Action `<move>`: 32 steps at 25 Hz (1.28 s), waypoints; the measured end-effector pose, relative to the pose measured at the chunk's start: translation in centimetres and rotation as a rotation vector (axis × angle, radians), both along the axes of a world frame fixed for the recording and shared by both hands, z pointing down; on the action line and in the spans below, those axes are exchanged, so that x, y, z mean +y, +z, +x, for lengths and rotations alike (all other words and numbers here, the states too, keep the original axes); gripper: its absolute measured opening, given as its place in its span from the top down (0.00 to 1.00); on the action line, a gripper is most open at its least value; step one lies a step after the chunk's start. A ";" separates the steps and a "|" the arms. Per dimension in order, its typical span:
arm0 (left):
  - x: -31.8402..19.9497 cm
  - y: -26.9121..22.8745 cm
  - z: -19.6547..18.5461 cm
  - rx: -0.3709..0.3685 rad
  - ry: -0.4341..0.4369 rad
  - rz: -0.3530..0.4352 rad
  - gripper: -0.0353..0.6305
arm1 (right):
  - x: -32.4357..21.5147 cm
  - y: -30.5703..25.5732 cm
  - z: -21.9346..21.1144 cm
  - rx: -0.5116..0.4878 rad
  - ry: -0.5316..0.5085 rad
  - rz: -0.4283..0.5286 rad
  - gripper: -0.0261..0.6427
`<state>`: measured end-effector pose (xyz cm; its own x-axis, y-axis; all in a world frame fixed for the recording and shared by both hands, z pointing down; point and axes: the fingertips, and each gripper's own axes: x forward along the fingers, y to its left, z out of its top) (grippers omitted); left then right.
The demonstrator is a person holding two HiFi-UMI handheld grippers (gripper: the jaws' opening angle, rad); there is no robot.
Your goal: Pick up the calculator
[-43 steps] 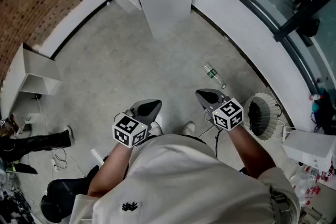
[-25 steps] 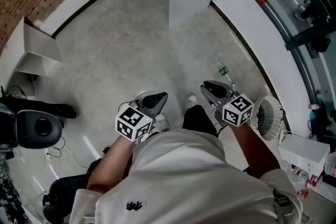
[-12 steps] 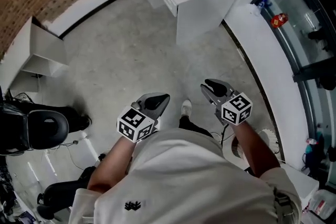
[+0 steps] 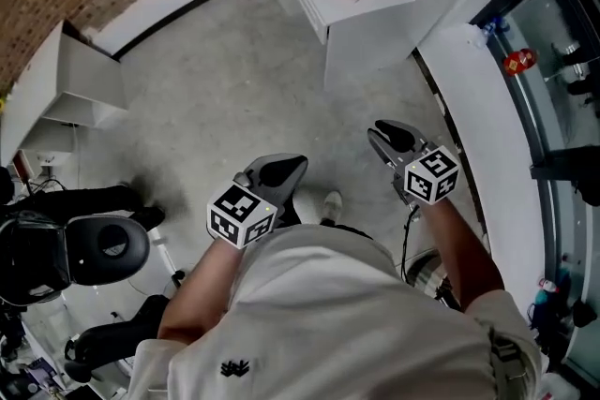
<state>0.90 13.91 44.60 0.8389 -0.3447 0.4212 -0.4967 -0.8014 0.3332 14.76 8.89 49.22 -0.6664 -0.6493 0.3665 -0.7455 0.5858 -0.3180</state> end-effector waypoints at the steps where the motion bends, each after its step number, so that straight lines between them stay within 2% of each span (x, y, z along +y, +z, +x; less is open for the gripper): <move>1: -1.3 0.1 -0.1 0.008 -0.002 -0.003 0.94 | -1.4 0.0 0.0 0.003 0.002 0.000 0.79; 5: -7.2 0.2 -0.9 0.029 0.017 0.014 0.94 | -7.1 0.0 -0.6 0.018 0.021 -0.001 0.79; 11: -16.3 -0.2 -4.1 0.045 0.078 0.023 0.94 | -15.4 -0.7 -2.1 0.052 0.091 0.003 0.79; 17: -22.7 -0.2 -6.7 0.036 0.139 0.025 0.94 | -23.4 -0.2 -1.7 0.073 0.175 -0.005 0.79; 22: -26.6 1.2 -7.0 0.056 0.093 -0.006 0.94 | -29.2 2.1 0.8 0.104 0.190 -0.041 0.79; 25: -29.4 2.2 -6.4 0.043 0.057 -0.005 0.94 | -33.5 3.7 3.1 0.119 0.179 -0.040 0.79; 32: -36.9 1.6 -1.6 0.041 -0.061 -0.027 0.94 | -45.8 7.0 10.0 0.159 0.131 -0.072 0.78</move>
<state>-0.75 -23.03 46.17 0.8331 -0.3849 0.3972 -0.5303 -0.7601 0.3755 24.73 -36.88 56.27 -0.5083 -0.6945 0.5093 -0.8578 0.4608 -0.2277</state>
